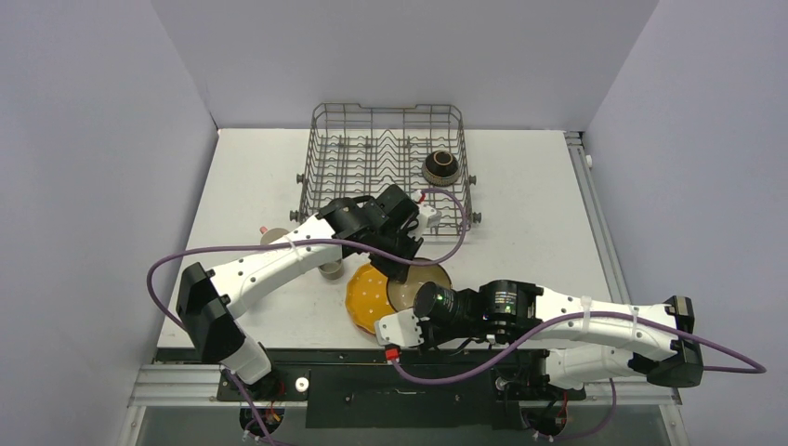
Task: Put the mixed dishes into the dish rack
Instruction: Pick up the bowl from the corner of the board.
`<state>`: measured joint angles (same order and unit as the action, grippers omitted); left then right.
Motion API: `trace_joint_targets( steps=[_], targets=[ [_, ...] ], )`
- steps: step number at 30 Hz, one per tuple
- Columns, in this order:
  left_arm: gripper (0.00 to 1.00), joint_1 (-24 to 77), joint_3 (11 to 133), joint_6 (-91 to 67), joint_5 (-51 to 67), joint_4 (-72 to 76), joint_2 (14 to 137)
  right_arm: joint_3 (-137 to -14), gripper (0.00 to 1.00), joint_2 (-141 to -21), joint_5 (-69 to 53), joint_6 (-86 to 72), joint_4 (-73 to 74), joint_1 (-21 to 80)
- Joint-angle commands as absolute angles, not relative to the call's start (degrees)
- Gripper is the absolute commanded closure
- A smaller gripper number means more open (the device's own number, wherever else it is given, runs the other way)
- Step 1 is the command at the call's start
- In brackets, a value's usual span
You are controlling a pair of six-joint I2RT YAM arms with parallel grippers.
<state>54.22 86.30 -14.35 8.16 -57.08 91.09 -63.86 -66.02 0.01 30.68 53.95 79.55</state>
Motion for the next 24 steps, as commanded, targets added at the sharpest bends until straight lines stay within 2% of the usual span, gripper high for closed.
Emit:
trace_joint_targets(
  steps=[1,5,11,19,24],
  targets=[
    [1.0,53.0,87.5,-15.5,8.6,-54.4,88.3,-64.4,0.87,-63.6,5.7,29.8,48.1,79.8],
    [1.0,52.7,86.4,-16.3,8.4,-53.1,87.1,-63.6,0.78,-62.9,8.0,28.3,47.2,79.5],
    [1.0,51.7,84.2,-17.9,6.3,-51.7,85.2,-62.6,0.54,-60.4,10.7,27.6,46.7,78.7],
    [1.0,49.5,80.9,-20.6,3.2,-48.4,81.5,-60.7,0.46,-54.7,16.1,24.3,43.2,75.2],
    [1.0,47.9,78.7,-22.4,2.2,-46.1,78.3,-62.0,0.42,-54.2,19.3,17.0,40.9,70.3]
  ],
)
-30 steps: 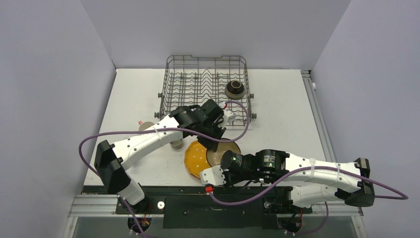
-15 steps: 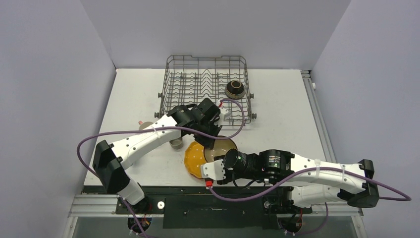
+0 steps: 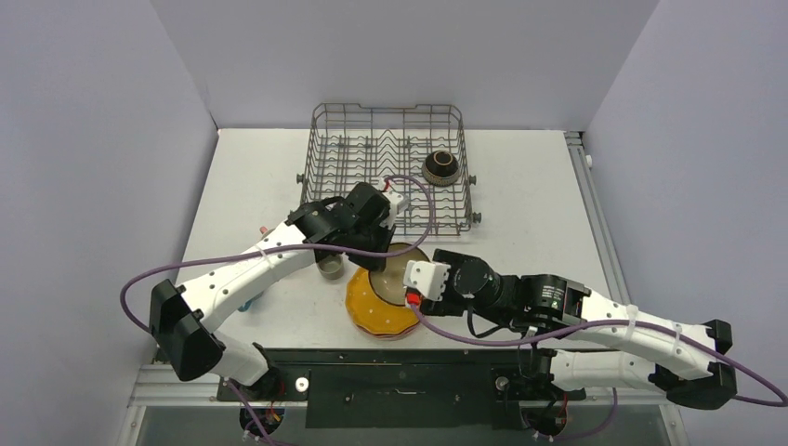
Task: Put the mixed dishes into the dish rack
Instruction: Pick up the bowl from the corner of the board.
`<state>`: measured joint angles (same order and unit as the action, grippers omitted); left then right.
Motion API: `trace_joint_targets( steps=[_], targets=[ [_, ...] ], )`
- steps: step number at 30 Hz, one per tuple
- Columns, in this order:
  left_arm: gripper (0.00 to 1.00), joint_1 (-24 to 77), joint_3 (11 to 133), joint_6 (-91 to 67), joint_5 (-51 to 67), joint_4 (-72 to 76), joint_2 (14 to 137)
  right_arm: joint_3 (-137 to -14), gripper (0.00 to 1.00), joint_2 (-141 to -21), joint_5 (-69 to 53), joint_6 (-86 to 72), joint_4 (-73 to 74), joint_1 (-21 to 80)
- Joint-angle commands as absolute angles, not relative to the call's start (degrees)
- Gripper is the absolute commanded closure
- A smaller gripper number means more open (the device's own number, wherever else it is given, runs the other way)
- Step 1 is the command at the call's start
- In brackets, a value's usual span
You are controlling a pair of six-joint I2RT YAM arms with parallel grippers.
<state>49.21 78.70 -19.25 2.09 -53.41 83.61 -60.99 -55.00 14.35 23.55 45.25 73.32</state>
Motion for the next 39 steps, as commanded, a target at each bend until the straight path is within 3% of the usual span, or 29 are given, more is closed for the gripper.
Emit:
trace_joint_targets(
  steps=[1,7,12,25,27,32,39],
  targets=[
    [1.0,47.3,78.1,-22.5,2.3,-45.5,77.9,-62.1,0.41,-53.9,20.0,16.1,40.4,69.1],
    [1.0,45.8,76.3,-23.6,1.7,-43.4,75.2,-61.9,0.38,-54.1,28.2,5.2,36.2,65.6],
    [1.0,43.7,74.4,-24.3,2.5,-41.7,72.8,-61.6,0.29,-53.8,27.9,-2.6,32.9,61.2],
    [1.0,40.6,71.9,-25.6,6.2,-38.1,69.6,-58.4,0.2,-52.9,23.2,-20.1,25.9,50.5],
    [1.0,40.2,71.8,-25.7,6.7,-37.8,69.3,-56.5,0.21,-52.0,21.7,-22.2,23.6,49.7],
    [1.0,39.6,70.8,-26.4,8.0,-36.4,68.3,-50.8,0.02,-47.3,15.9,-28.0,16.1,47.6],
    [1.0,38.2,69.6,-28.0,10.1,-34.5,66.6,-49.6,0.0,-45.4,5.2,-37.2,12.4,44.5]
  ],
)
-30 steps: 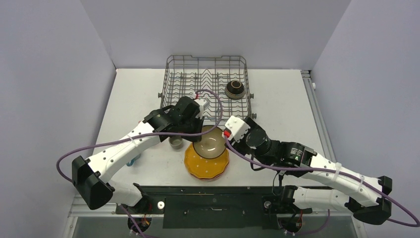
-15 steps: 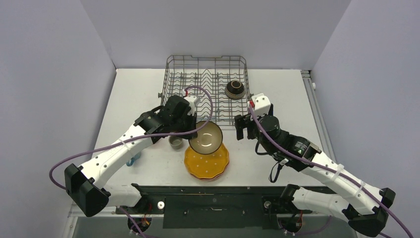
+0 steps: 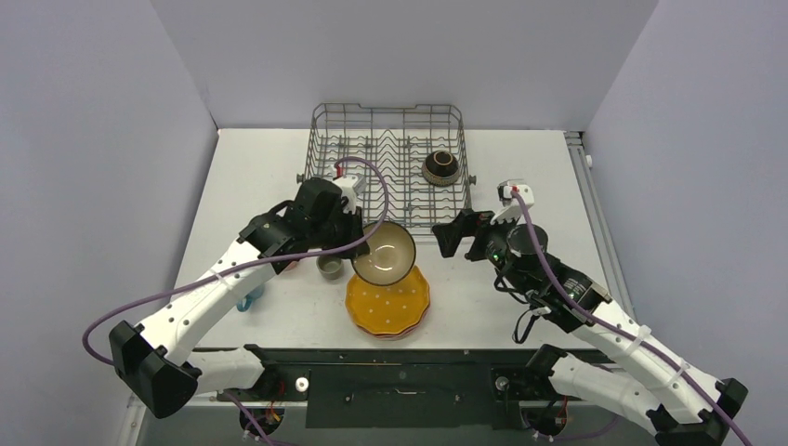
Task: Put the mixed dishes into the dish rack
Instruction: Pick up the bowl from the corner of the board.
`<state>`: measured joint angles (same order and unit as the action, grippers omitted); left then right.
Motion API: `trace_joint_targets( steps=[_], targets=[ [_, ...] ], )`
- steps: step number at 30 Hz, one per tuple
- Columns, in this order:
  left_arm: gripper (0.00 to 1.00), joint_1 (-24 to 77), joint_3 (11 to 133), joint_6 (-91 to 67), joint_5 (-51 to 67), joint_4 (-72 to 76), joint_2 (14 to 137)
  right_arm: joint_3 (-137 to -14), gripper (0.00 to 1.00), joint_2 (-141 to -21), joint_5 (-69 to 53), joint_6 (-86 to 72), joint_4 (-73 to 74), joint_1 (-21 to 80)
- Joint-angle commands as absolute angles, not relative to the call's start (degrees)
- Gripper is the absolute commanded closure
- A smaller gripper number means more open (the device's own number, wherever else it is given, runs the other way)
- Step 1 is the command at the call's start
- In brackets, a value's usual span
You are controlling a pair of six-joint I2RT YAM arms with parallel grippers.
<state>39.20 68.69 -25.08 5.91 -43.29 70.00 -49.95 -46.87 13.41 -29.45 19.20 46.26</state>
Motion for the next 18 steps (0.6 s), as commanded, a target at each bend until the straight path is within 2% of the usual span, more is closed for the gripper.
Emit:
trace_joint_targets(
  steps=[1,6,14,18],
  targets=[
    [1.0,38.0,69.6,-28.2,10.4,-34.0,66.5,-49.5,0.0,-45.0,3.4,-39.4,11.5,43.8],
    [1.0,36.7,69.1,-29.8,13.2,-31.8,65.1,-47.9,0.0,-44.6,-5.3,-47.0,7.7,41.6],
    [1.0,34.2,68.9,-31.6,19.0,-29.0,64.5,-47.6,0.0,-46.0,-10.8,-54.9,5.3,41.0],
    [1.0,32.1,68.6,-32.7,23.3,-27.2,64.5,-48.1,0.04,-48.7,-15.4,-58.7,5.0,40.9]
  ],
)
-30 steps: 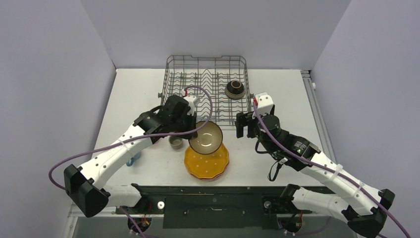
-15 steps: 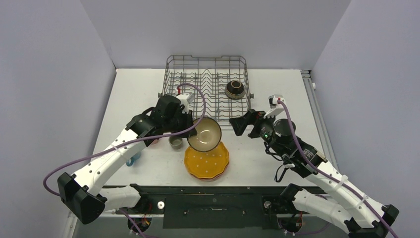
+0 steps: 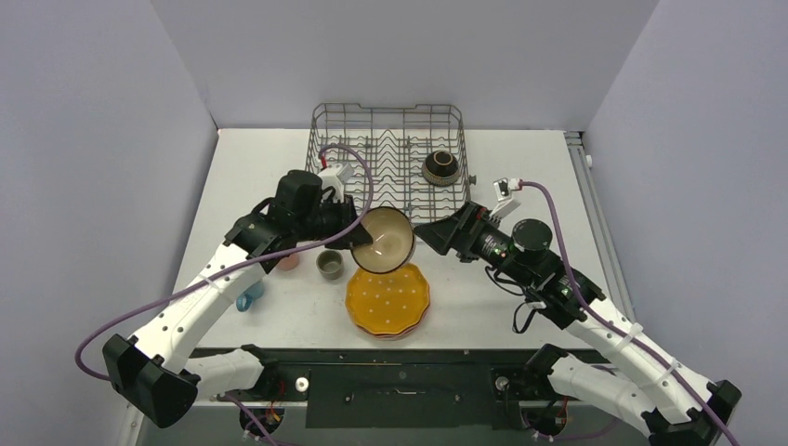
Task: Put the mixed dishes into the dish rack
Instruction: Pick up the bowl from the corner of the board.
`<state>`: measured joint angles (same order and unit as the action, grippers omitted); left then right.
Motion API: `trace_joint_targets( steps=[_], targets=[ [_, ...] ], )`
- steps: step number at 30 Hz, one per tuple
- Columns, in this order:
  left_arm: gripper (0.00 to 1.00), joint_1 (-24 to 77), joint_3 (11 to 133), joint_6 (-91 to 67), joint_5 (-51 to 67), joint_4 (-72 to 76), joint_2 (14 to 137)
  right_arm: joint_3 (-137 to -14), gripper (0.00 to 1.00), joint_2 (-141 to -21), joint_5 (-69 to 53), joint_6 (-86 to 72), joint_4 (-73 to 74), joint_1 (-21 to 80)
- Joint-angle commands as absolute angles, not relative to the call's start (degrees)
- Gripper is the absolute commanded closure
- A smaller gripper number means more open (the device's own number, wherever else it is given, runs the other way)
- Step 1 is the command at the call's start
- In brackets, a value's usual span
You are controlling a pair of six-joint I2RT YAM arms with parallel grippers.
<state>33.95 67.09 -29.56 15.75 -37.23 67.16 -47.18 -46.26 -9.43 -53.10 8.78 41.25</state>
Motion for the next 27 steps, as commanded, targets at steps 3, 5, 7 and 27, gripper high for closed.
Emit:
trace_joint_targets(
  steps=[3,5,7,27],
  targets=[
    [1.0,31.2,68.8,-33.1,25.2,-26.4,64.6,-48.3,0.06,-50.1,-17.3,-60.9,4.5,40.9],
    [1.0,30.7,69.1,-33.3,26.1,-26.0,64.8,-48.3,0.07,-50.6,-18.0,-62.1,4.1,40.9],
    [1.0,30.5,69.6,-33.0,26.4,-26.2,65.0,-48.0,0.07,-51.1,-18.5,-63.4,3.0,40.9],
    [1.0,30.5,72.3,-32.8,27.5,-25.9,66.9,-47.8,0.12,-56.6,-20.2,-69.9,-2.5,42.1]
  ],
)
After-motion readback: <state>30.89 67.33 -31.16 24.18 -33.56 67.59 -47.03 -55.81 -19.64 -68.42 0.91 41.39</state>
